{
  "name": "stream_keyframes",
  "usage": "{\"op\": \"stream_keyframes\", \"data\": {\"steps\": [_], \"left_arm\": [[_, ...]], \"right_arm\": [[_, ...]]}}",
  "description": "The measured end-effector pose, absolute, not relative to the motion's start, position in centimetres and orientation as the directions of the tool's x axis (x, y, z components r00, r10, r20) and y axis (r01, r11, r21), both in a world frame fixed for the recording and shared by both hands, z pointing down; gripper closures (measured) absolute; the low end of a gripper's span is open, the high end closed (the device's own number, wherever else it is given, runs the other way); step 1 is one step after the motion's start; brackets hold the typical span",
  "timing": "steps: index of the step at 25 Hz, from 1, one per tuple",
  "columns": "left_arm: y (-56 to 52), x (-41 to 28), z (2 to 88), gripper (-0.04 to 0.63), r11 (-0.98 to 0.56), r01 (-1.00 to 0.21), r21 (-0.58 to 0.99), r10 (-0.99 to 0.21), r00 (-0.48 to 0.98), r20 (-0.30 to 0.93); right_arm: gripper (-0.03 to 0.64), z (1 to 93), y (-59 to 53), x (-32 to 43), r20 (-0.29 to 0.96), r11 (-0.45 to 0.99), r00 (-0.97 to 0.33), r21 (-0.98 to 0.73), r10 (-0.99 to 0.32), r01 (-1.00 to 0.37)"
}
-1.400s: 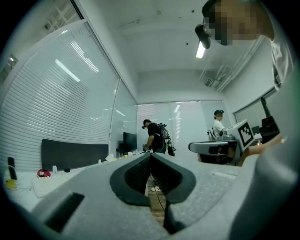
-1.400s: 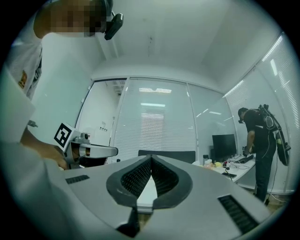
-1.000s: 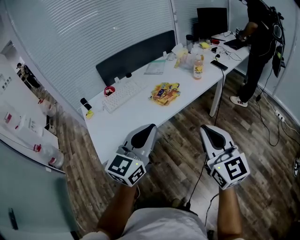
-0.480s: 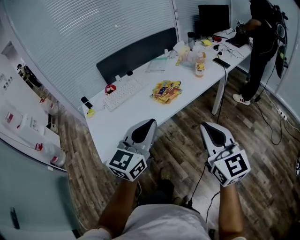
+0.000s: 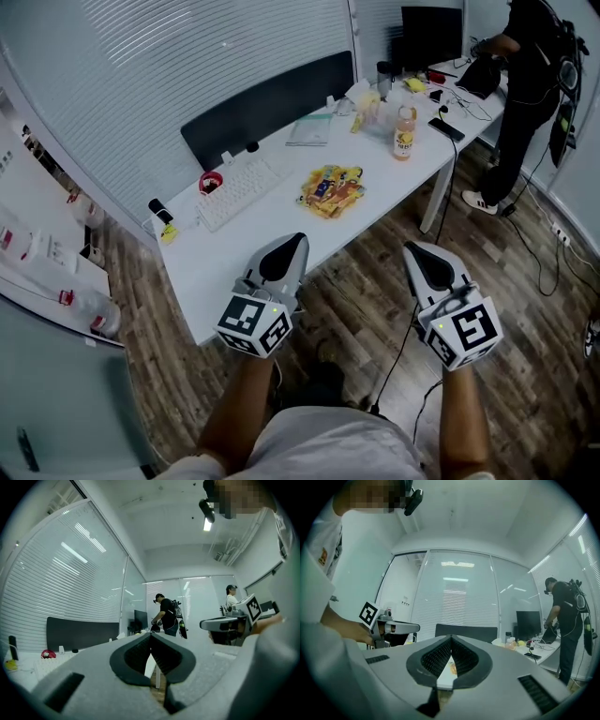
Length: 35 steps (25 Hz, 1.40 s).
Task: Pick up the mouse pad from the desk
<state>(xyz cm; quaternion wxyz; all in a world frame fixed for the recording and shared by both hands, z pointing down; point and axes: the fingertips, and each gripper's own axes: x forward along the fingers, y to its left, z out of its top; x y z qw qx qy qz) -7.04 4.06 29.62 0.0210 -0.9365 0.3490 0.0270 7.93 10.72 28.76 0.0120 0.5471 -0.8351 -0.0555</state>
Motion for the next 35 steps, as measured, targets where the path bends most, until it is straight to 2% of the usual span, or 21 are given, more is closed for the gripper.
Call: {"op": "stream_keyframes", "data": {"steps": [21, 35], "left_arm": [[-14.9, -7.6, 34.0, 0.58, -0.767, -0.642, 0.017, -0.64, 0.767, 0.049], [-21.0, -9.0, 38.8, 0.578, -0.758, -0.647, 0.082, -0.633, 0.761, 0.143]], "right_arm": [[0.604, 31.7, -8.9, 6.9, 0.085, 0.37, -0.363, 0.094, -0.928, -0.924], [0.604, 34.9, -14.7, 5.4, 0.188, 0.364, -0.342, 0.093, -0.921, -0.927]]}}
